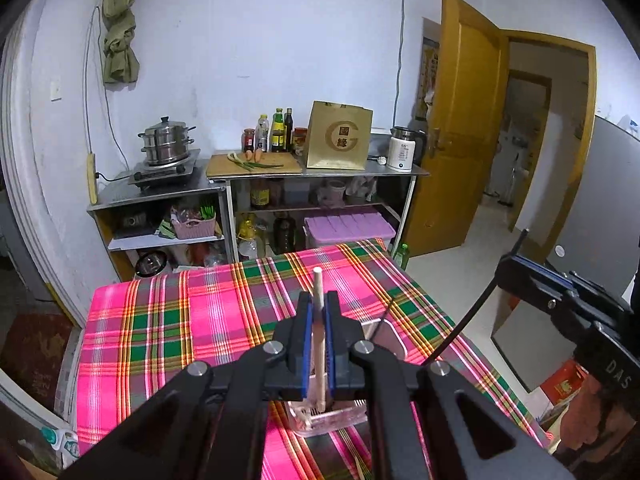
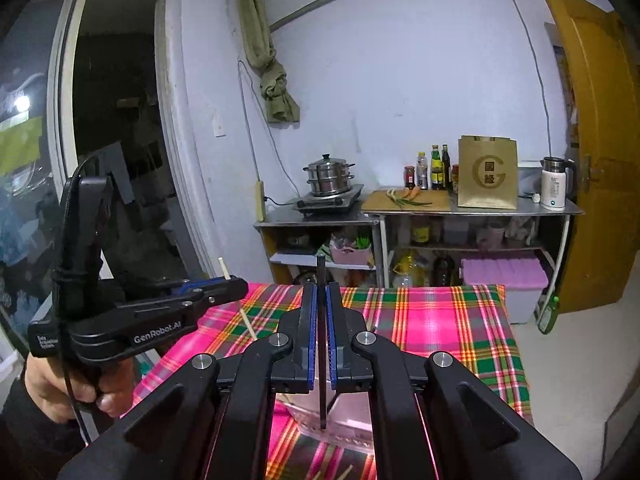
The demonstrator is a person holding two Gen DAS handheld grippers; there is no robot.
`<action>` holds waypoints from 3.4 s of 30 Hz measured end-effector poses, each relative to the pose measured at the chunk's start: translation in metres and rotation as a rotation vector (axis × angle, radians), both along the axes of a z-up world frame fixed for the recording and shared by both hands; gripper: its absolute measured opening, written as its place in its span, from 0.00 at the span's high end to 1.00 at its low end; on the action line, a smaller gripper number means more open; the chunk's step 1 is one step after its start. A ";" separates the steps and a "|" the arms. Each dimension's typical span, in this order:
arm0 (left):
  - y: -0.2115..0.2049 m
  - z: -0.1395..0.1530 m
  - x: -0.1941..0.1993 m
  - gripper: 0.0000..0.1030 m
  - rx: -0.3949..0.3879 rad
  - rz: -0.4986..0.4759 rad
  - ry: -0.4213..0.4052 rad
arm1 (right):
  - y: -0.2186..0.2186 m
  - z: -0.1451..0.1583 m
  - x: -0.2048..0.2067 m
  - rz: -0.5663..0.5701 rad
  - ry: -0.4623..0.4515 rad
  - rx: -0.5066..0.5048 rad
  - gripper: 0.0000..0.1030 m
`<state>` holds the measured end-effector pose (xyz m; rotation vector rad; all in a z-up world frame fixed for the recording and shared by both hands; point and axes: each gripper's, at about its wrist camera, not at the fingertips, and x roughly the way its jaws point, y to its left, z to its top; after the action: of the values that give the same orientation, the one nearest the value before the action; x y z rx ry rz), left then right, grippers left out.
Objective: Organize utensils
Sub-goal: 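Lift both held chopsticks and carry them over the pink basket, then lower the chopsticks into the basket and open the left and right tools, then move both tools back down to the remaining chopsticks on the cloth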
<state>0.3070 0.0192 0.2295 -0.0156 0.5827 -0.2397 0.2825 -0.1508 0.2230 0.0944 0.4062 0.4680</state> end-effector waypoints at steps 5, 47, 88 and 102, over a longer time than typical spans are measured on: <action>0.004 -0.006 0.014 0.94 0.000 0.006 0.005 | 0.008 -0.003 0.016 0.010 0.006 0.010 0.96; 0.026 -0.094 0.027 0.76 -0.020 0.014 0.167 | 0.011 -0.085 0.031 0.011 0.162 -0.037 0.85; 0.023 -0.186 -0.208 0.75 -0.098 0.040 0.107 | -0.061 -0.177 -0.165 -0.084 0.229 -0.030 0.85; 0.009 -0.203 -0.196 0.75 -0.088 0.025 0.162 | -0.059 -0.196 -0.156 -0.080 0.284 -0.029 0.85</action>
<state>0.1106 0.0279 0.0266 -0.1284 0.7322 -0.2414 0.1264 -0.2098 0.0272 0.1492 0.6855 0.3698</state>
